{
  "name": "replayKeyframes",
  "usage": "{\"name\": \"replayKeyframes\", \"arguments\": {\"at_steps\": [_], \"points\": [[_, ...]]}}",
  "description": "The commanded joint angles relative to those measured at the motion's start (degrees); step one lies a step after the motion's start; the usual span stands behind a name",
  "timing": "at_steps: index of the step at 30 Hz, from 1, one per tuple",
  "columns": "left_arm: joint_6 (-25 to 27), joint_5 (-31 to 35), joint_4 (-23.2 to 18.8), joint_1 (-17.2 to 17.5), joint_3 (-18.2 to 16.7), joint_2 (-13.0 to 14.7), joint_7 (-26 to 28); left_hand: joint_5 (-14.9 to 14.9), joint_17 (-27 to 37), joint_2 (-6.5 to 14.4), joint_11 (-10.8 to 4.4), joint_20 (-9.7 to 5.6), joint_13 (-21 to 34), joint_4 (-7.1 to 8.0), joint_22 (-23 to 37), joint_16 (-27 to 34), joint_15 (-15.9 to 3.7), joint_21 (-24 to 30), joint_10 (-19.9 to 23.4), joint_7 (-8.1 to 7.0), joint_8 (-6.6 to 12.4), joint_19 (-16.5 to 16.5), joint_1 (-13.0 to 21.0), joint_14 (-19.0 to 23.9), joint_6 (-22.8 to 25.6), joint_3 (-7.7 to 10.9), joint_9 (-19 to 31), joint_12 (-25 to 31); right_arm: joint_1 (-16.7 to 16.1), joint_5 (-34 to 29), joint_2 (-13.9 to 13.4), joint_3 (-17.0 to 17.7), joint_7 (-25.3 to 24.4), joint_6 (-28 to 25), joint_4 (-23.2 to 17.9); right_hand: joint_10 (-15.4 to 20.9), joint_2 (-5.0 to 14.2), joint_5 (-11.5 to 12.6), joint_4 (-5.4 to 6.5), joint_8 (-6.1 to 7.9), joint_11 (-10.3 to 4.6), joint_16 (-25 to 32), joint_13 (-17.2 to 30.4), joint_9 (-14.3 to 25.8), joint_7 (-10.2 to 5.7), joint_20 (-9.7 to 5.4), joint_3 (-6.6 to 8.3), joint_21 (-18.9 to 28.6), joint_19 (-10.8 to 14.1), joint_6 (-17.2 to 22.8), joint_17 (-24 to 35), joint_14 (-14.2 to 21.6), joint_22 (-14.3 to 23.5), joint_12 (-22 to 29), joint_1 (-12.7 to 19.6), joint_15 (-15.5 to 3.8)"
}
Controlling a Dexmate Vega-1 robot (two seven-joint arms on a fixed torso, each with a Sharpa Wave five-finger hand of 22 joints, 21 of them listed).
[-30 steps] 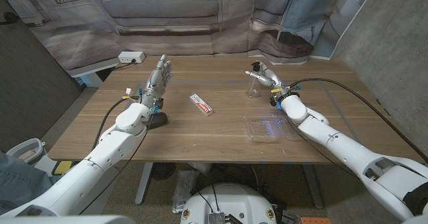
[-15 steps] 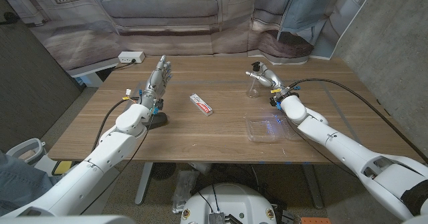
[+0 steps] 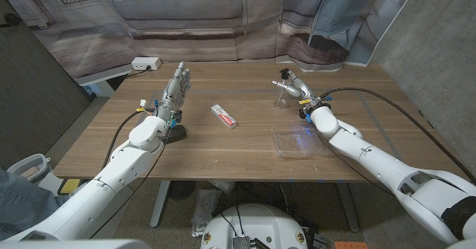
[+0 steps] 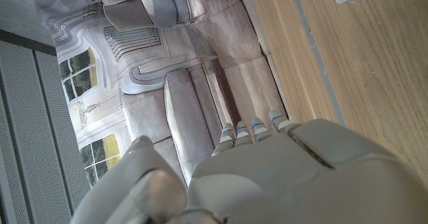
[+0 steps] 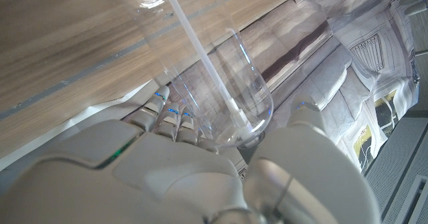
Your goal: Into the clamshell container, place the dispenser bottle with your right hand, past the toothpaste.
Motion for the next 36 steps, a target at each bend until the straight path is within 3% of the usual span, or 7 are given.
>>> {"name": "replayKeyframes", "arguments": {"at_steps": [1,8,12,16,25,30,36], "points": [[0.34,-0.04,0.13,-0.41,0.0,0.08,-0.11,0.45,0.19,0.71,-0.28,0.61,-0.06,0.17,0.21,0.03,-0.07,-0.22,0.04,0.19,0.05,-0.28,0.22,0.0,0.23,-0.25,0.26,0.27,-0.15,-0.52,0.4,-0.2,-1.91,-0.39,0.29,3.12,0.27,0.54,-0.14,0.48,-1.0,0.06,0.39,0.31,-0.67,3.77,-0.36,-0.49,0.68,1.14,0.26,0.9,0.36,1.19,1.12,-0.41],[0.5,-0.12,0.8,-1.25,0.34,-0.13,-0.66,0.47,0.19,0.76,-0.29,0.71,-0.06,0.16,0.22,0.03,-0.06,-0.35,0.08,0.17,0.06,-0.24,0.23,0.02,0.31,-0.33,0.26,0.28,-0.68,-0.76,0.12,-0.08,-2.78,-1.01,-0.64,6.35,1.13,0.9,-0.34,1.03,-2.12,0.4,0.7,0.35,-1.53,4.37,-0.04,-0.48,2.77,3.2,0.34,2.8,0.49,2.46,2.56,-1.53],[0.6,-0.18,1.18,-1.7,0.55,-0.3,-0.89,0.48,0.19,0.78,-0.27,0.69,-0.05,0.16,0.23,0.0,-0.04,-0.41,-0.03,0.17,0.05,-0.21,0.23,-0.06,0.32,-0.37,0.26,0.23,-0.99,-1.11,-0.21,-0.11,-3.04,-1.86,-1.58,12.01,2.4,0.79,-0.39,2.74,-3.23,0.39,1.48,0.52,-2.84,4.51,0.52,-1.09,3.71,8.85,0.53,4.06,0.65,5.01,4.24,-2.57],[0.65,-0.24,1.54,-2.03,0.74,-0.42,-1.14,0.5,0.2,0.81,-0.26,0.68,-0.05,0.16,0.23,-0.02,-0.08,-0.49,-0.05,0.21,0.04,-0.21,0.24,-0.12,0.32,-0.4,0.26,0.22,-1.01,-0.98,-0.04,-0.22,-2.92,-2.01,-1.36,15.4,2.84,0.49,-0.41,3.19,-4.13,0.74,1.93,0.6,-3.44,4.42,0.72,-1.21,4.83,10.96,0.59,5.84,0.72,6.59,5.06,-3.35],[0.86,-0.27,1.65,-2.15,0.86,-0.45,-1.05,0.51,0.2,0.86,-0.24,0.71,-0.05,0.15,0.24,-0.03,-0.09,-0.59,-0.09,0.14,0.04,-0.18,0.24,-0.15,0.33,-0.46,0.27,0.21,-0.73,-1.21,0.31,-0.6,-3.15,-2.2,-0.61,19.02,3.31,-0.24,-0.42,3.32,-5.3,1.98,2.41,0.65,-3.69,2.73,0.92,-0.2,9.48,12.94,0.62,11.28,0.84,8.27,6.17,-5.03],[0.96,-0.31,1.44,-2.0,0.82,-0.38,-0.9,0.52,0.2,0.89,-0.27,0.72,-0.05,0.15,0.24,-0.02,-0.09,-0.65,-0.1,0.14,0.03,-0.14,0.25,-0.11,0.34,-0.5,0.27,0.21,-0.68,-1.76,0.56,-0.73,-4.15,-2.18,-0.46,19.35,3.46,-0.46,-0.45,3.38,-5.53,2.4,2.51,0.66,-3.73,2.05,1.02,0.08,10.73,13.57,0.65,13.09,0.88,8.43,6.56,-5.67],[0.93,-0.23,1.07,-1.65,0.74,-0.36,-0.5,0.54,0.2,0.91,-0.27,0.72,-0.05,0.14,0.24,-0.03,-0.08,-0.74,-0.2,0.18,0.03,-0.13,0.25,-0.15,0.37,-0.55,0.27,0.17,-0.78,-2.65,0.85,-0.84,-5.99,-1.27,0.02,21.53,4.4,-1.19,-0.46,4.49,-7.31,3.49,2.82,0.71,-4.38,-0.98,1.58,1.06,14.66,17.96,0.93,18.08,1.14,9.38,7.93,-7.55]]}}
